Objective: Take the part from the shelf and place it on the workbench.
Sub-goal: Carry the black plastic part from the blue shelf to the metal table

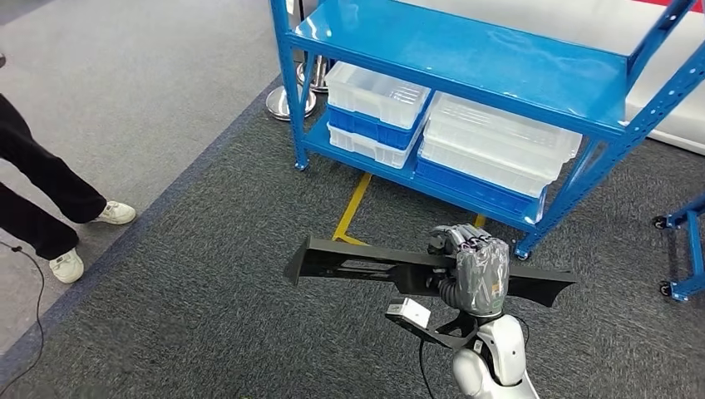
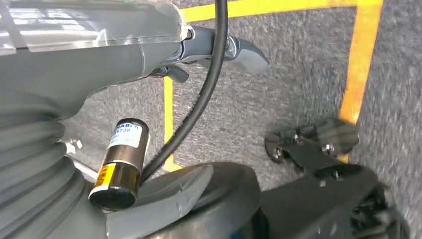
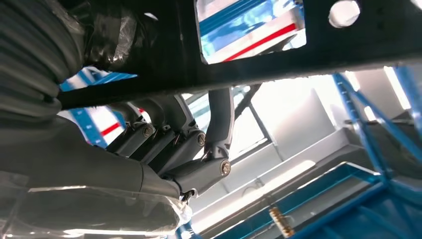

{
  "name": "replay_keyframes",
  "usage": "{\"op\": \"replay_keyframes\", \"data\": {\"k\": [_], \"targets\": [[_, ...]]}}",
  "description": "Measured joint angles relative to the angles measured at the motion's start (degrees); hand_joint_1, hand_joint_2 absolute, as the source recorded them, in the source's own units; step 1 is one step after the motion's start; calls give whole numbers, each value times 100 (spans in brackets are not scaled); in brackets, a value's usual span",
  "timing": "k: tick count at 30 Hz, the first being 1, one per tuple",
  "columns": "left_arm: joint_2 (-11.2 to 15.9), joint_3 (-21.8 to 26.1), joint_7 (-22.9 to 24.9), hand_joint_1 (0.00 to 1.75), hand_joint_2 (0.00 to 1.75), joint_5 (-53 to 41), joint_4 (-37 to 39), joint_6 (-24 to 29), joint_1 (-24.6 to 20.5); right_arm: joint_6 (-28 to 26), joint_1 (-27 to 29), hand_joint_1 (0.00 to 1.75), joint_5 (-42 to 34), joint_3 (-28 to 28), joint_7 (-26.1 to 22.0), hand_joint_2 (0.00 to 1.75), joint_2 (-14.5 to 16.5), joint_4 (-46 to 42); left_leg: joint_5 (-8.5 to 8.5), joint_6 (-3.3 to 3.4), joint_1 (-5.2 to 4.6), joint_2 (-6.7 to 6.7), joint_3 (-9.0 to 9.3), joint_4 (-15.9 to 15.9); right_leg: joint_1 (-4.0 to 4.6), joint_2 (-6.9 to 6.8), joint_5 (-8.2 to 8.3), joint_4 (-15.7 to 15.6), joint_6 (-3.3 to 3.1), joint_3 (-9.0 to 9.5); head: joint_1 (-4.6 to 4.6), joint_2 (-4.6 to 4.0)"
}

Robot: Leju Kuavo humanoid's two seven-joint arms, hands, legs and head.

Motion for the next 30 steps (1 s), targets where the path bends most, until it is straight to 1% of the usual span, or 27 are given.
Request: {"op": "replay_keyframes", "data": {"k": [1,2,3,4,5,7,8,9,11,12,14,15,16,17,18,19,20,21,22,23,24,25,26,27,28,29,30], "targets": [[-4,-2,2,0,175,0,0,2,-2,0,26,175,-2,-1,-4,175,-2,1,8,19,-8,-54,-14,4,3,74,-171,389,-2,-182,0,0],[-8,-4,2,0,175,0,0,4,-3,0,52,175,-4,-2,-5,175,-3,3,13,29,-16,-116,-26,11,7,112,-265,692,-4,-324,0,0],[-11,-8,2,0,175,-1,0,6,0,0,71,175,-8,-3,-6,175,-4,4,16,34,-25,-184,-33,21,10,131,-250,818,-11,-383,0,0],[-15,-11,2,0,175,-1,0,8,2,0,81,175,-11,-4,-7,175,-5,6,15,33,-30,-256,-36,36,11,147,-127,720,-24,-333,-1,0],[-15,-16,2,0,175,-2,0,10,2,0,84,175,-13,-4,-7,175,-5,5,12,28,-32,-327,-37,56,11,182,71,415,-43,-182,0,0],[-27,-27,1,0,175,-2,0,12,-5,0,82,175,-14,-4,-7,175,-7,4,-1,4,-31,-459,-62,105,3,406,367,-327,-87,173,-1,0],[-32,-33,0,0,175,-2,0,13,-10,0,84,175,-15,-4,-7,175,-7,1,1,-23,-27,-517,-88,124,5,494,426,-561,-102,276,-2,0],[-37,-38,-2,0,175,-3,0,13,-10,0,84,175,-17,-5,-7,175,-8,-2,8,-55,-19,-571,-117,132,12,550,425,-664,-112,315,-3,0],[-34,-46,-4,0,175,-4,1,16,1,0,79,175,-25,-6,-3,175,-5,-9,33,-131,-2,-674,-159,124,13,462,446,-701,-147,326,-3,0],[-31,-48,-2,0,175,-4,1,19,9,0,70,175,-32,-6,-1,175,-2,-10,13,-164,-5,-647,-177,150,1,405,463,-728,-178,344,-3,0],[-23,-51,7,0,175,-2,2,25,4,0,53,175,-67,-6,10,175,6,-9,-184,-221,-15,-433,-326,467,-29,266,493,-785,-245,378,-28,0],[-21,-52,13,0,175,-1,2,26,-5,0,50,175,-85,-6,16,175,8,-4,-350,-247,-9,-284,-467,779,-17,192,495,-793,-263,387,-42,0],[-19,-54,19,0,175,-1,2,27,-15,0,50,175,-102,-6,21,175,8,5,-523,-273,5,-192,-644,1153,-9,114,493,-793,-275,386,-54,0],[-16,-54,27,0,175,0,2,28,-22,0,52,175,-111,-6,21,175,8,21,-640,-297,19,-146,-794,1473,-3,34,489,-791,-279,384,-54,0],[-14,-54,34,0,175,0,2,29,-22,0,53,175,-118,-5,21,175,8,39,-679,-315,30,-123,-879,1662,-1,-38,486,-789,-279,383,-54,0],[-10,-54,42,0,175,0,2,29,-17,0,51,175,-123,-5,21,175,8,57,-610,-327,38,-104,-850,1626,-2,-111,481,-786,-276,383,-55,0],[-5,-54,49,0,175,0,2,29,-11,0,48,175,-130,-4,22,175,10,73,-452,-329,42,-70,-702,1363,-4,-176,476,-784,-270,387,-56,0],[0,-54,52,0,175,0,2,30,-6,0,44,175,-139,-3,24,175,12,81,-267,-322,41,19,-478,955,-3,-235,468,-781,-258,395,-56,0],[4,-55,55,0,175,0,2,30,-8,0,35,175,-150,-1,26,175,14,88,-132,-302,21,155,-263,547,11,-294,460,-779,-242,401,-56,0],[7,-57,54,0,175,0,2,31,-14,0,24,175,-165,8,28,175,16,98,-50,-271,1,261,-114,255,27,-344,455,-777,-221,405,-54,0],[8,-61,54,0,175,0,2,35,-19,0,10,175,-176,26,31,175,17,110,-26,-236,-19,332,-45,101,43,-391,452,-777,-197,410,-52,0],[8,-67,54,0,175,1,2,39,-20,0,-5,175,-183,56,33,175,18,131,-37,-202,-40,333,-52,71,54,-435,454,-782,-171,413,-51,0],[9,-76,54,0,175,2,2,43,-15,0,-20,175,-189,99,36,175,21,157,-16,-167,-42,273,-65,59,57,-480,458,-791,-140,423,-50,0],[9,-87,55,0,175,3,2,47,-6,0,-36,175,-189,148,41,175,25,185,7,-130,-32,216,-62,35,49,-479,443,-786,-104,429,-51,0],[10,-98,57,0,175,4,2,49,0,0,-50,175,-189,192,48,175,29,213,34,-88,-21,163,-54,6,39,-400,387,-732,-74,413,-49,0],[11,-108,61,0,175,4,2,49,-1,0,-61,175,-187,228,54,175,32,236,61,-49,-8,110,-44,-24,30,-274,272,-581,-53,353,-46,0],[11,-117,64,0,175,4,2,48,-6,0,-66,175,-185,254,60,175,34,258,85,-16,3,54,-37,-44,18,-116,100,-308,-41,233,-44,0]]}}
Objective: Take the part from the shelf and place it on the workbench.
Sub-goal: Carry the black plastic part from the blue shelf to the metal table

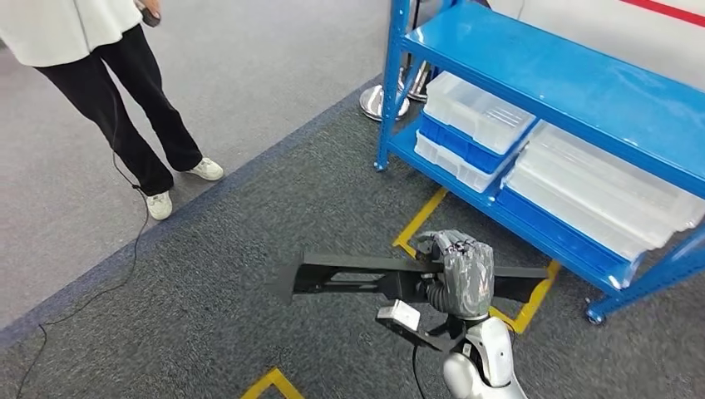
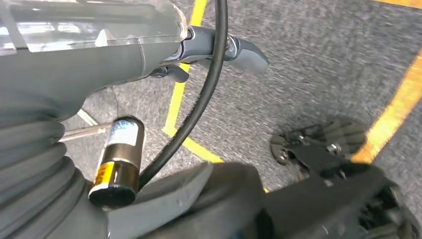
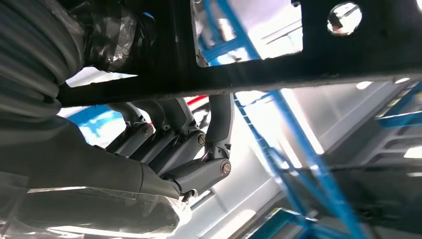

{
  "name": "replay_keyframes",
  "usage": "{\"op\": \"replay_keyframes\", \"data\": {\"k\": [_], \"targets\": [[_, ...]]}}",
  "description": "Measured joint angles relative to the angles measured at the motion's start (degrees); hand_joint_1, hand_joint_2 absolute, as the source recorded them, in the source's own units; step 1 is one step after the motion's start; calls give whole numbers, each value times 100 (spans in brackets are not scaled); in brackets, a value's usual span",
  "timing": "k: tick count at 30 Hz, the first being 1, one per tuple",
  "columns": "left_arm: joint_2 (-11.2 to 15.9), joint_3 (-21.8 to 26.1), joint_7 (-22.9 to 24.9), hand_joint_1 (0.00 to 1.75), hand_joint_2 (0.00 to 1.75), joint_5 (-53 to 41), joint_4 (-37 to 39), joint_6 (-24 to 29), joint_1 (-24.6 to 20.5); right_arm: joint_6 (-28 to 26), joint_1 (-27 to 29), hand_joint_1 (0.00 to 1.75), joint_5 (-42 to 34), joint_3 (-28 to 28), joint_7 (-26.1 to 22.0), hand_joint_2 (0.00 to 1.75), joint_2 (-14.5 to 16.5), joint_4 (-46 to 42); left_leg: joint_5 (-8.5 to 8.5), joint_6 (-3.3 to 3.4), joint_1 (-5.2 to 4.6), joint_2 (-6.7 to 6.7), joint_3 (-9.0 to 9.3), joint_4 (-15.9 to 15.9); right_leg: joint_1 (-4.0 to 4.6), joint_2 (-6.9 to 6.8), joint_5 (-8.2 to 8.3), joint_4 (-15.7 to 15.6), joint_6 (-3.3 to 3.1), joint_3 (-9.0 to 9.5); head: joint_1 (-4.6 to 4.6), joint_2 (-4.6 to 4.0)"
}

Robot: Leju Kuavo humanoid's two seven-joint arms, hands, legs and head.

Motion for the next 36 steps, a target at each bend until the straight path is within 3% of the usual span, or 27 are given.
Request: {"op": "replay_keyframes", "data": {"k": [2,3,4,5,6,8,10,12,14,16,18,19,20,21,23,24,25,27,28,30,32,33,34,35,36], "targets": [[-2,-16,4,0,175,0,0,-2,-13,0,6,175,4,27,11,175,-2,40,16,30,-14,-121,-24,4,-1,196,-356,740,-2,-344,4,0],[-3,-23,4,0,175,0,0,-3,-11,0,9,175,4,34,18,175,-5,62,20,36,-21,-194,-33,13,0,229,-433,1015,-3,-478,4,0],[-4,-27,5,0,175,0,0,-3,-5,0,10,175,4,40,23,175,-9,79,20,36,-26,-271,-40,26,0,244,-397,1099,-7,-525,4,0],[-6,-29,7,0,175,0,0,-4,2,0,7,175,4,45,26,175,-13,90,17,32,-27,-350,-44,44,-1,258,-251,957,-15,-462,5,0],[-8,-31,7,0,175,0,0,-4,7,0,2,175,4,50,27,175,-15,97,10,21,-25,-427,-46,69,-7,298,-35,620,-26,-304,4,0],[-19,-32,5,0,175,1,0,-5,2,0,-17,175,4,59,27,175,-15,104,-11,-20,-28,-563,-82,138,-25,517,248,-78,-49,19,3,0],[-27,-33,1,0,175,3,0,-6,-5,0,-24,175,4,63,28,175,-17,111,-10,-84,-19,-673,-141,179,-20,650,280,-337,-66,124,1,0],[-26,-33,-3,0,175,4,1,-5,8,0,-31,175,4,71,32,175,-18,114,5,-155,5,-748,-176,178,-8,548,305,-368,-115,134,2,0],[-23,-34,-3,0,175,5,2,-2,18,0,-52,175,5,82,37,175,-14,114,-103,-222,3,-561,-256,342,-17,425,333,-412,-191,164,-15,0],[-21,-35,-8,0,175,8,2,0,4,0,-59,175,16,91,47,175,-14,114,-420,-280,3,-265,-519,913,-11,283,340,-434,-244,176,-35,0],[-19,-35,-15,0,175,11,2,-1,-10,0,-50,175,44,96,72,175,-18,115,-711,-320,20,-171,-854,1613,6,126,333,-431,-264,168,-39,0],[-18,-35,-17,0,175,13,2,-2,-8,0,-47,175,58,97,84,175,-19,114,-728,-328,25,-159,-921,1762,11,49,328,-431,-266,167,-39,0],[-16,-35,-18,0,175,14,2,-3,-1,0,-48,175,70,99,91,175,-19,114,-628,-325,27,-143,-860,1669,14,-21,323,-430,-263,170,-39,0],[-13,-35,-18,0,175,15,2,-3,6,0,-51,175,78,101,94,175,-19,113,-450,-311,25,-106,-688,1361,18,-86,316,-430,-256,178,-39,0],[-9,-35,-18,0,175,17,2,-4,5,0,-66,175,84,104,105,175,-17,111,-151,-243,-8,106,-244,538,38,-203,298,-431,-229,202,-37,0],[-8,-35,-19,0,175,18,2,-4,-1,0,-77,175,87,105,115,175,-17,110,-89,-202,-32,200,-110,276,50,-250,290,-433,-208,209,-38,0],[-8,-36,-19,0,175,19,2,-7,-4,0,-85,175,90,107,127,175,-17,109,-80,-165,-56,258,-52,145,61,-299,283,-435,-186,217,-37,0],[-6,-38,-21,0,175,22,2,-13,5,0,-98,175,94,114,148,175,-17,106,-66,-109,-69,179,-58,105,73,-398,273,-453,-131,239,-37,0],[-7,-40,-22,0,175,24,2,-16,15,0,-104,175,96,119,156,175,-19,103,-46,-82,-56,120,-49,76,64,-384,248,-437,-101,250,-35,0],[-9,-46,-25,0,175,26,2,-20,20,0,-117,175,99,126,167,175,-21,96,-1,-11,-22,9,-18,21,46,-137,34,-142,-60,138,-30,0],[-15,-56,-27,0,175,26,2,-24,12,0,-108,175,100,128,169,175,-30,97,17,27,-10,-100,-25,10,32,165,-337,569,-54,-193,-26,0],[-19,-62,-27,0,175,26,2,-25,8,0,-97,175,101,129,170,175,-38,98,18,31,-10,-166,-32,15,31,222,-466,924,-51,-371,-26,0],[-22,-67,-27,0,175,26,2,-28,10,0,-87,175,101,129,172,175,-45,99,18,31,-10,-240,-35,24,29,244,-491,1125,-46,-483,-26,0],[-25,-71,-27,0,175,26,2,-31,15,0,-85,175,101,130,174,175,-51,99,14,26,-6,-318,-38,39,23,255,-397,1110,-41,-494,-26,0],[-25,-74,-27,0,175,26,2,-33,19,0,-85,175,101,131,176,175,-55,99,6,13,0,-399,-38,64,11,275,-204,875,-35,-400,-26,0]]}}
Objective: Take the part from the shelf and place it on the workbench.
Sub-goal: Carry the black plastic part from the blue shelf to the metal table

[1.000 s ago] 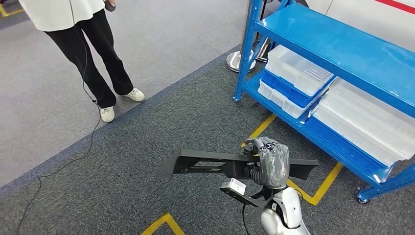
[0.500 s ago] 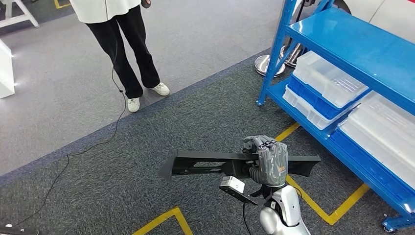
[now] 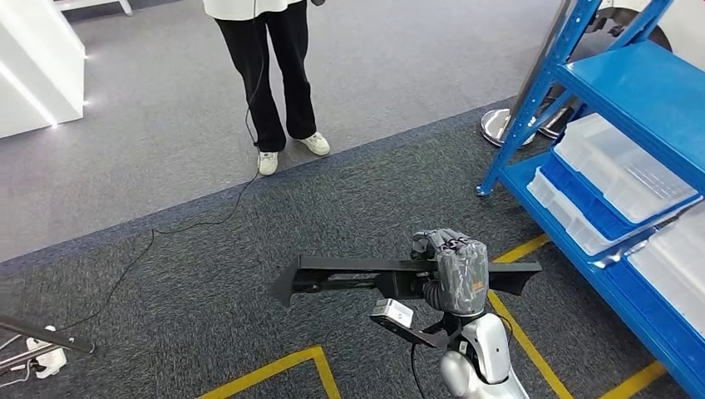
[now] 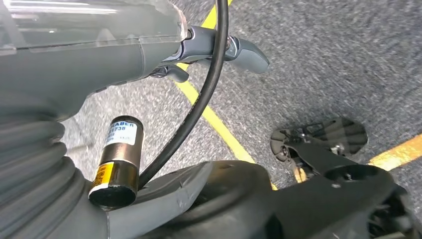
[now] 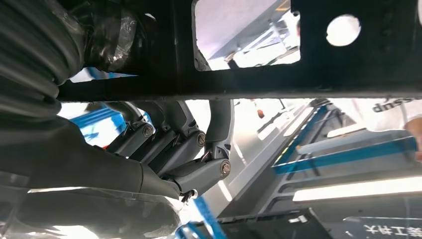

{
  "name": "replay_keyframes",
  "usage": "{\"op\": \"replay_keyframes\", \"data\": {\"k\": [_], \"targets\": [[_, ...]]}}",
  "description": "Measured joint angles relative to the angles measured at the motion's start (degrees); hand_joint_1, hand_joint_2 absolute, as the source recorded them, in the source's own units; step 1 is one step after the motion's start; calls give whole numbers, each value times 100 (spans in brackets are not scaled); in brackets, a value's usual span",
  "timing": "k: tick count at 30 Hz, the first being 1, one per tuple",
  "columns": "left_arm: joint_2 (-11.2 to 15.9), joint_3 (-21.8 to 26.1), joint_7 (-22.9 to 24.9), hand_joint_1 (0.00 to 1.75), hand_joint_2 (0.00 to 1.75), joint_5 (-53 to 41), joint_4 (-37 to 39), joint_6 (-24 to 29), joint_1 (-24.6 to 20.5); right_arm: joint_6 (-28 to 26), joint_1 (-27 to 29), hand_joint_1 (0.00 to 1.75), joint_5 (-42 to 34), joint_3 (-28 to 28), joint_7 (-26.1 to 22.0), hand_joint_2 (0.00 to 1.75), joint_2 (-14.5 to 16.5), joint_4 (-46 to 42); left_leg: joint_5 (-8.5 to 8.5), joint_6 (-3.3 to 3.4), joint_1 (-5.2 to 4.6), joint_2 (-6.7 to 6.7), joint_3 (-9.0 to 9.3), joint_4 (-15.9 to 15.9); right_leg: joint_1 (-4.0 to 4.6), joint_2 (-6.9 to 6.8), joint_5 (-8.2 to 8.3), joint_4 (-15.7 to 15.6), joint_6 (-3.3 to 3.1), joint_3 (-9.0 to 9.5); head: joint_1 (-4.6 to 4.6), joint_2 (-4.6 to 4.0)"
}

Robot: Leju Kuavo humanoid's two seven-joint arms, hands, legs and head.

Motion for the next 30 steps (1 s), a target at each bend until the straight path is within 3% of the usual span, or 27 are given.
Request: {"op": "replay_keyframes", "data": {"k": [1,3,5,7,9,11,13,14,16,18,19,20,22,23,25,26,28,29,30], "targets": [[-2,-2,0,0,175,0,0,-2,2,0,-2,175,0,1,2,175,-2,0,-16,-22,9,-76,-4,34,-22,65,224,-385,9,166,1,0],[-3,-3,0,0,175,0,0,-2,-7,0,-4,175,0,2,4,175,-7,2,-51,-85,11,-211,-52,125,-64,299,460,-998,22,435,2,0],[-3,-4,-1,0,175,0,0,-1,-8,0,1,175,1,6,5,175,-13,2,-53,-148,13,-320,-116,166,-58,398,457,-1141,-8,489,3,0],[0,-5,-1,0,175,1,0,0,11,0,-8,175,2,13,8,175,-13,-1,-44,-199,30,-376,-157,170,-51,279,477,-1156,-82,495,2,0],[4,-7,0,0,175,1,0,0,17,0,-25,175,10,19,14,175,-10,-3,-178,-242,17,-165,-270,395,-60,150,486,-1181,-157,519,-9,0],[10,-10,1,0,175,0,0,-2,-4,0,-28,175,21,20,27,175,-12,-3,-510,-276,7,137,-584,1050,-33,-3,474,-1189,-206,533,-19,0],[15,-14,10,0,175,0,0,-5,-19,0,-26,175,40,20,46,175,-16,-2,-735,-282,15,231,-895,1675,3,-170,458,-1189,-232,538,-20,0],[16,-19,17,0,175,0,0,-7,-17,0,-26,175,53,20,57,175,-17,-2,-704,-270,14,241,-920,1731,18,-244,450,-1189,-239,543,-20,0],[21,-39,26,0,175,0,0,-7,-9,0,-33,175,74,20,81,175,-17,-2,-382,-206,-9,315,-631,1199,44,-378,430,-1190,-243,567,-20,0],[26,-55,21,0,175,1,0,-6,-19,0,-46,175,78,21,99,175,-18,-2,-128,-118,-85,560,-242,455,71,-495,406,-1195,-226,594,-19,0],[27,-60,15,0,175,1,0,-6,-28,0,-51,175,79,21,103,175,-19,-2,-82,-86,-121,646,-137,244,81,-544,398,-1201,-207,602,-18,0],[28,-65,10,0,175,1,0,-6,-33,0,-53,175,79,22,105,175,-19,-2,-90,-69,-149,675,-112,171,86,-593,393,-1212,-185,610,-18,0],[27,-81,7,0,175,6,0,-6,-22,0,-55,175,79,31,108,175,-17,-2,-53,-35,-137,554,-98,106,87,-665,379,-1237,-130,640,-17,0],[26,-89,9,0,175,15,0,-6,-11,0,-57,175,79,36,110,175,-16,-2,-29,-16,-119,493,-69,52,82,-603,346,-1210,-100,643,-14,0],[24,-96,23,0,175,43,0,-6,-5,0,-66,175,79,48,116,175,-18,-2,19,22,-75,387,-3,-42,71,-320,142,-878,-53,499,-9,0],[22,-97,33,0,175,61,0,-6,-12,0,-60,175,77,52,119,175,-22,3,24,30,-78,331,0,-52,62,-171,-10,-560,-42,342,-9,0],[19,-98,52,0,175,80,0,-6,-24,0,-37,175,72,60,125,175,-34,19,24,41,-76,196,-3,-44,56,-61,-230,84,-27,-14,-9,0],[17,-98,60,0,175,85,0,-6,-22,0,-26,175,70,64,130,175,-41,28,19,39,-73,118,-2,-34,50,-47,-200,201,-20,-103,-9,0],[17,-99,64,0,175,87,0,-6,-18,0,-24,175,70,70,135,175,-45,33,11,32,-68,37,0,-16,40,-31,-63,115,-13,-95,-9,0]]}}
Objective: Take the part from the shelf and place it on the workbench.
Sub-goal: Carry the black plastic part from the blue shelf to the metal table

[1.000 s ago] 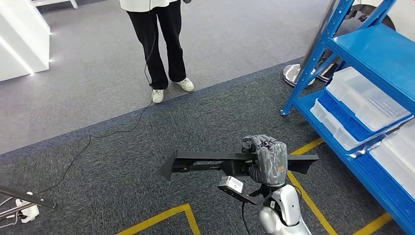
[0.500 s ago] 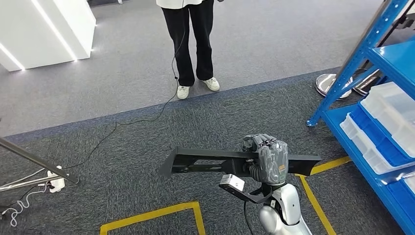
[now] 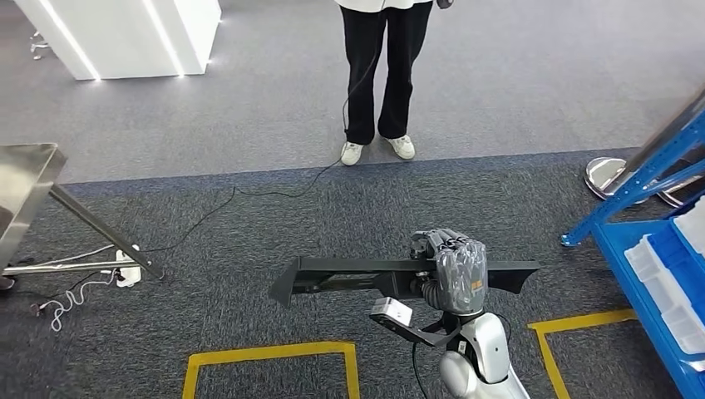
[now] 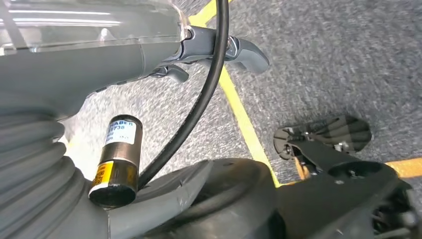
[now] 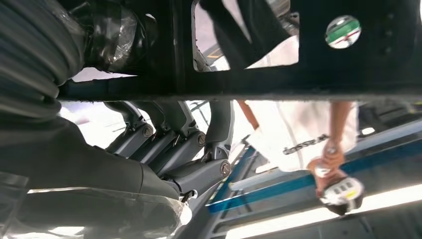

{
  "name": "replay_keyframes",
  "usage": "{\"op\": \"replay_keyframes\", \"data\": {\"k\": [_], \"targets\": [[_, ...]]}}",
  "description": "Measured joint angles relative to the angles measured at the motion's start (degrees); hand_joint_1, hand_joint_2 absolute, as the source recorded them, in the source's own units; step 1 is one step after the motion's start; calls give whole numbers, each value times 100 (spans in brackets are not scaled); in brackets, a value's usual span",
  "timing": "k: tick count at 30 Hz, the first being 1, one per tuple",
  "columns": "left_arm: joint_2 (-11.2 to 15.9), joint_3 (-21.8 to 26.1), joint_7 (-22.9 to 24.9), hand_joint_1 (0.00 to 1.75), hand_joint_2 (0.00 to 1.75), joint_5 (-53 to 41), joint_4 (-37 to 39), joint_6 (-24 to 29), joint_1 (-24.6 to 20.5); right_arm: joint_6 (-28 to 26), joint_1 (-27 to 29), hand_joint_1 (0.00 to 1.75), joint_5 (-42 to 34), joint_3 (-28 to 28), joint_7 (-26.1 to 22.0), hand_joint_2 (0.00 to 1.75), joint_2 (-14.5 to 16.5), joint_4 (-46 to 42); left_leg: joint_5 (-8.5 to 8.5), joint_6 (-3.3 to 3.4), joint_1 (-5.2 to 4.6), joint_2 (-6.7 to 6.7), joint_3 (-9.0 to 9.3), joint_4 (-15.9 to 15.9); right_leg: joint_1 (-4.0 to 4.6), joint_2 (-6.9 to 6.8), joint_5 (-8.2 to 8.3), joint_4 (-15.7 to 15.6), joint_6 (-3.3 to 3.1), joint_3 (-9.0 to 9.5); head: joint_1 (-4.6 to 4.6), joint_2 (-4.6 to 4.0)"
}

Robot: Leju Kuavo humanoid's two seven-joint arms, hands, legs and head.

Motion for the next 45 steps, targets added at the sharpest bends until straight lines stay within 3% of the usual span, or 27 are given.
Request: {"op": "replay_keyframes", "data": {"k": [1,3,5,7,8,10,12,14,15,16,17,19,21,23,24,26,28,30,31,32,34,36,37,39,41,43,45], "targets": [[-1,0,3,0,175,2,0,0,4,0,-4,175,-1,5,5,175,-2,3,-14,-15,8,-79,1,29,-17,38,215,-277,9,104,-1,0],[-1,0,4,0,175,4,0,0,0,0,-16,175,-4,16,12,175,-5,8,-60,-67,23,-224,-36,124,-70,290,535,-936,27,380,0,0],[-1,0,4,0,175,6,0,0,-8,0,-17,175,-11,30,18,175,-10,19,-76,-132,35,-354,-111,188,-87,482,594,-1217,12,488,1,0],[2,0,3,0,175,7,1,1,4,0,-23,175,-17,44,24,175,-13,27,-56,-197,55,-467,-166,185,-70,404,605,-1237,-54,485,0,0],[4,-1,3,0,175,7,1,2,15,0,-37,175,-20,49,27,175,-13,28,-68,-225,54,-420,-185,210,-68,341,613,-1255,-92,500,0,0],[8,-2,1,0,175,7,1,4,13,0,-67,175,-30,57,31,175,-12,27,-246,-277,47,-134,-340,540,-70,194,621,-1296,-167,541,-15,0],[8,-2,-3,0,175,7,2,6,-10,0,-73,175,-36,57,38,175,-18,28,-583,-320,51,157,-700,1272,-37,28,601,-1305,-216,564,-27,0],[9,-2,-5,0,175,7,2,7,-17,0,-68,175,-37,57,48,175,-24,30,-740,-329,58,222,-988,1819,-7,-137,582,-1304,-235,570,-27,0],[9,-2,-6,0,175,7,2,7,-10,0,-69,175,-38,57,51,175,-25,30,-662,-318,57,231,-976,1790,3,-210,573,-1304,-239,578,-27,0],[10,-2,-8,0,175,7,2,7,-3,0,-71,175,-40,57,54,175,-25,29,-493,-295,51,250,-844,1537,12,-276,562,-1304,-238,592,-27,0],[10,-2,-12,0,175,6,2,7,2,0,-75,175,-42,57,55,175,-25,29,-290,-256,32,331,-618,1116,21,-340,548,-1306,-236,614,-27,0],[14,-2,-30,0,175,5,2,7,-13,0,-84,175,-48,57,57,175,-26,28,-70,-164,-46,564,-234,392,43,-453,518,-1312,-209,650,-26,0],[17,-3,-49,0,175,5,1,7,-28,0,-93,175,-66,57,56,175,-29,28,-63,-102,-110,635,-142,170,52,-559,501,-1332,-163,674,-26,0],[20,-5,-56,0,175,5,2,9,-21,0,-101,175,-85,57,55,175,-30,27,-34,-70,-107,522,-131,122,56,-656,490,-1358,-120,689,-26,0],[19,-7,-56,0,175,5,2,10,-9,0,-108,175,-90,57,55,175,-32,29,-10,-56,-89,474,-103,78,52,-654,474,-1348,-97,701,-23,0],[19,-11,-56,0,175,5,2,12,1,0,-133,175,-97,57,52,175,-36,31,35,-21,-43,387,-26,-12,44,-430,321,-1114,-52,617,-21,0],[15,-13,-57,0,175,7,1,11,-9,0,-135,175,-101,57,51,175,-54,39,43,13,-30,286,-16,-31,20,-119,12,-489,-26,327,-20,0],[10,-13,-55,0,175,7,0,11,-21,0,-106,175,-102,57,52,175,-79,58,37,29,-27,153,-17,-15,7,-14,-155,86,-7,-1,-19,0],[9,-14,-51,0,175,7,0,11,-19,0,-94,175,-102,57,52,175,-86,67,28,22,-23,75,-16,2,-3,-2,-84,125,3,-58,-20,0],[9,-17,-46,0,175,7,0,11,-14,0,-91,175,-103,57,51,175,-91,74,12,6,-14,-7,-15,32,-20,19,108,-73,16,1,-20,0],[10,-26,-34,0,175,7,1,11,-12,1,-92,175,-103,58,47,175,-93,86,-43,-49,1,-153,-38,127,-70,214,506,-778,49,276,-18,0],[11,-34,-26,0,175,7,1,11,-20,1,-83,175,-102,61,36,175,-93,108,-78,-110,10,-274,-94,209,-92,390,639,-1178,40,445,-18,0],[12,-36,-25,0,175,7,1,11,-18,1,-79,175,-102,66,29,175,-93,123,-74,-140,16,-329,-121,221,-79,400,616,-1194,14,455,-19,0],[15,-39,-22,0,175,7,2,11,3,1,-86,175,-105,85,21,175,-89,139,-70,-194,35,-373,-152,225,-66,282,638,-1223,-63,474,-19,0],[23,-41,-21,0,175,7,4,13,8,1,-102,175,-127,104,12,175,-76,143,-187,-246,29,-153,-243,419,-70,158,648,-1267,-143,513,-27,0],[27,-43,-21,0,175,7,4,13,-11,1,-102,175,-157,116,-4,175,-66,158,-486,-290,33,123,-535,1018,-49,11,636,-1285,-200,534,-34,0],[30,-44,-19,0,175,8,4,14,-17,1,-95,175,-182,134,-24,175,-63,191,-719,-314,52,197,-866,1658,-23,-148,617,-1284,-224,537,-34,0]]}}
